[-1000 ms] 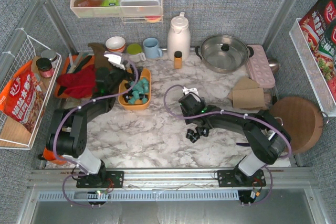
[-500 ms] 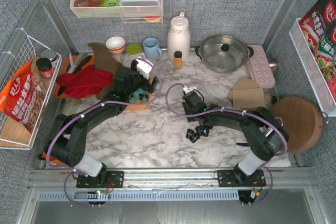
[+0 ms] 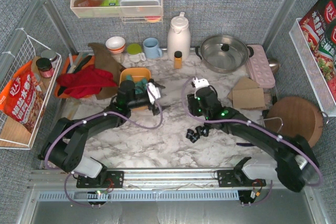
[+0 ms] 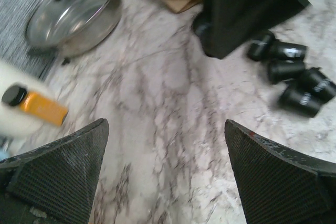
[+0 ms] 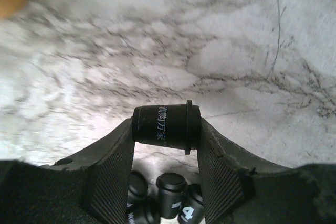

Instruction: Mix the coffee capsules in the storage basket

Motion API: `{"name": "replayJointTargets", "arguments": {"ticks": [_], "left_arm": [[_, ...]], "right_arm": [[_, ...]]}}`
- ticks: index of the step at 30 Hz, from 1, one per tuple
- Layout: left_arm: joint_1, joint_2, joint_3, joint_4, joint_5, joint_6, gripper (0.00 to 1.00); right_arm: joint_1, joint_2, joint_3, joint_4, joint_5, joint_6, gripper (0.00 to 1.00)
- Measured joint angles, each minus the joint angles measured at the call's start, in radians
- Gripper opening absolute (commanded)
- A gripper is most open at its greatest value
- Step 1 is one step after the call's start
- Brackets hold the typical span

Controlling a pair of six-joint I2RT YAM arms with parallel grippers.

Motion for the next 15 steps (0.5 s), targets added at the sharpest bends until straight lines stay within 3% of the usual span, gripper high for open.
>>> {"name": "replayJointTargets", "arguments": {"ticks": [5,9,15], "left_arm": [[-0.111,-0.022,-0.053,0.029,0.006,0.141,0.98],[-0.167,-0.04,-0.105,0.105,-0.039,0.19,0.8],[-0.212,-0.058,-0.139,0.231,-0.087,0.201,0.73]], "right_arm": [[-0.001,-0.153,-0.027,0.016,-0.124,0.079,0.32],[0.0,-0.197,-0.045,0.038,-0.242,0.157,0.32],[0.002,-0.212,-0.064,0.092,-0.345,0.254,0.32]]}}
